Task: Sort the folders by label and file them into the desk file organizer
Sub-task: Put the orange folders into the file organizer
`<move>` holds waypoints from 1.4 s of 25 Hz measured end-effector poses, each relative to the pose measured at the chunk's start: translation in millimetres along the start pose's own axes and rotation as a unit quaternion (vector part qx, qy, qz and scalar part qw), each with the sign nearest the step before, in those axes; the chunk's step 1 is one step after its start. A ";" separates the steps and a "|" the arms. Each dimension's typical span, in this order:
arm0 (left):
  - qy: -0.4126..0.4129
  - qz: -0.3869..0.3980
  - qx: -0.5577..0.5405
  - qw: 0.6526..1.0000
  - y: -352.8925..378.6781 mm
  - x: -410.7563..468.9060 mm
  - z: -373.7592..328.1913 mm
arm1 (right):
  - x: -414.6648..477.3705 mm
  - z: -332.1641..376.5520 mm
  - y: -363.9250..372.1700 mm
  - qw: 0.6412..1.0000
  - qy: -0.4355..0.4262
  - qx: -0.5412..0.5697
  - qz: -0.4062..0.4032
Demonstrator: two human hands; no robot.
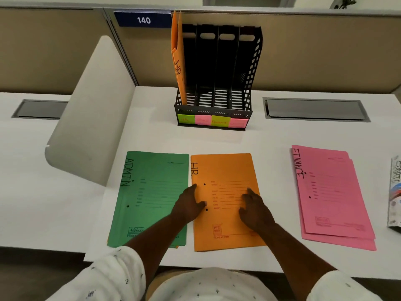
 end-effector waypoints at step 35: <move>0.052 -0.108 -0.335 0.935 -95.8 -19.9 -43.2 | 38.0 90.6 -99.4 0.988 -0.076 0.093 -0.100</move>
Point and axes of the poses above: each hand's wrist, its own x-axis towards the middle knuckle, its own y-axis out of the palm, z = x × y, the point moved 6 cm from there along x, towards the middle knuckle, and after that the axes turned 15 degrees about x, right-handed, at the moved point
